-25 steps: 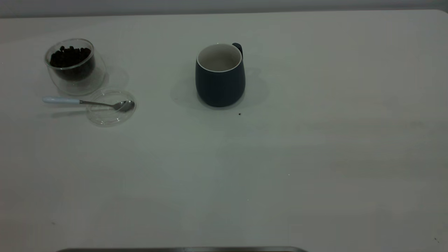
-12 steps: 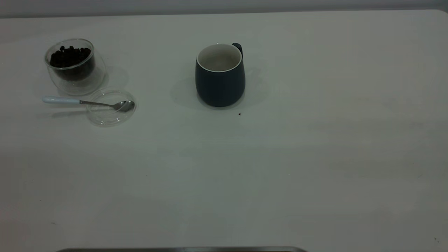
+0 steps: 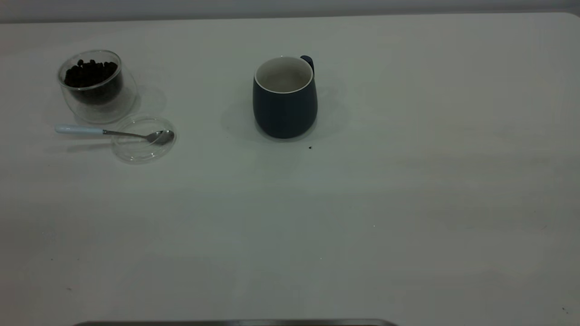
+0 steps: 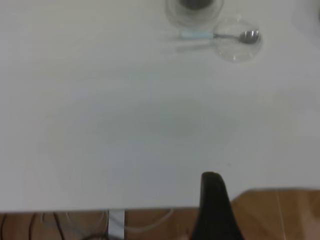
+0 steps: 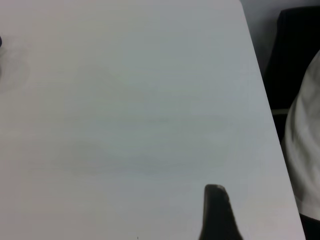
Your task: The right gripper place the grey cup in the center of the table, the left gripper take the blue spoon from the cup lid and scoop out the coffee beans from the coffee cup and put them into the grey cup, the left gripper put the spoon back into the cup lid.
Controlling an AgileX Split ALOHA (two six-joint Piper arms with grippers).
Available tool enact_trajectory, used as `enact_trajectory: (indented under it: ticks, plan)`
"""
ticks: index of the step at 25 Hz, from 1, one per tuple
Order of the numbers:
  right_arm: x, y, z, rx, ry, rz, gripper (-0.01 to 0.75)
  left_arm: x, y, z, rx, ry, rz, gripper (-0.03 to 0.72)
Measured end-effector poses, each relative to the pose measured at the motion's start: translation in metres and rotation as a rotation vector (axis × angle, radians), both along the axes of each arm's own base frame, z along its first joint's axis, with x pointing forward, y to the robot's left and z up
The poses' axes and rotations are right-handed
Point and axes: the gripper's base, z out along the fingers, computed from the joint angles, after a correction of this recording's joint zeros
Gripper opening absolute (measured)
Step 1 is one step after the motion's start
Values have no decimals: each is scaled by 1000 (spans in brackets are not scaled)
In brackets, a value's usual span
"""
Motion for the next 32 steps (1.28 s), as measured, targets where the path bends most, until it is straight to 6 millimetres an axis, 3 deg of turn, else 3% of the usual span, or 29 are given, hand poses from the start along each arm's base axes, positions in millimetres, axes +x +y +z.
enact_trajectory:
  ticks: [32]
  plan:
    - [0, 3, 0, 46, -2, 18, 459, -6, 0, -1, 0, -31, 2, 592]
